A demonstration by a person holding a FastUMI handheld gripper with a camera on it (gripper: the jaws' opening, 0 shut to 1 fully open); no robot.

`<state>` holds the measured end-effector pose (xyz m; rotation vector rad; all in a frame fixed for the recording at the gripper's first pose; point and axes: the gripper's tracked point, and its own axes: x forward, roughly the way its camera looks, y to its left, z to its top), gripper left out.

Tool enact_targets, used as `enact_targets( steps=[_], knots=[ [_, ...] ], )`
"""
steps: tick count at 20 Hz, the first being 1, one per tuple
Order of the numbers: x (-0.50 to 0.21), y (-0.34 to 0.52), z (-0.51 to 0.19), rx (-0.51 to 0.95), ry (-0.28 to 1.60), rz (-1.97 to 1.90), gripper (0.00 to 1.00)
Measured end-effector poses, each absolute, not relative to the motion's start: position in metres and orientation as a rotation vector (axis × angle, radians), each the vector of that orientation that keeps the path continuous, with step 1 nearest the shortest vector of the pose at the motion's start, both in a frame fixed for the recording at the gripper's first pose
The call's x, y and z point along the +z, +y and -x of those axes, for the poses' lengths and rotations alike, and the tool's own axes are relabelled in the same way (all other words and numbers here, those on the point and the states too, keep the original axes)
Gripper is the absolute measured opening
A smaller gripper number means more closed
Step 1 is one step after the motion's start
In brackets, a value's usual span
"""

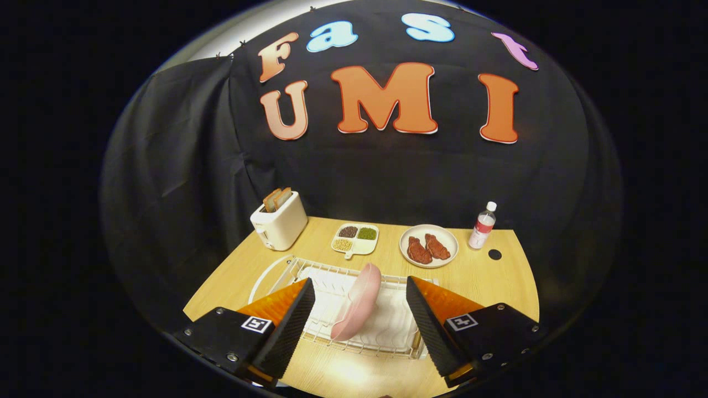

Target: Take the plate from the dish rack, then take the spoon from the basket and place it into the plate.

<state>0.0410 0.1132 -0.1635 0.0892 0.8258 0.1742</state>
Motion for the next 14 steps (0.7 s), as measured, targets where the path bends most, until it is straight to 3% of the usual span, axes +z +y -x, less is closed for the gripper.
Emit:
enact_targets(
  steps=[6, 11, 14],
  knots=[
    [-0.21, 0.122, -0.038, 0.181, 1.074, -0.092, 0.96],
    [-0.239, 0.131, -0.043, 0.17, 1.196, -0.082, 0.79],
    [-0.257, 0.133, -0.047, 0.161, 1.261, -0.056, 0.75]
  ],
)
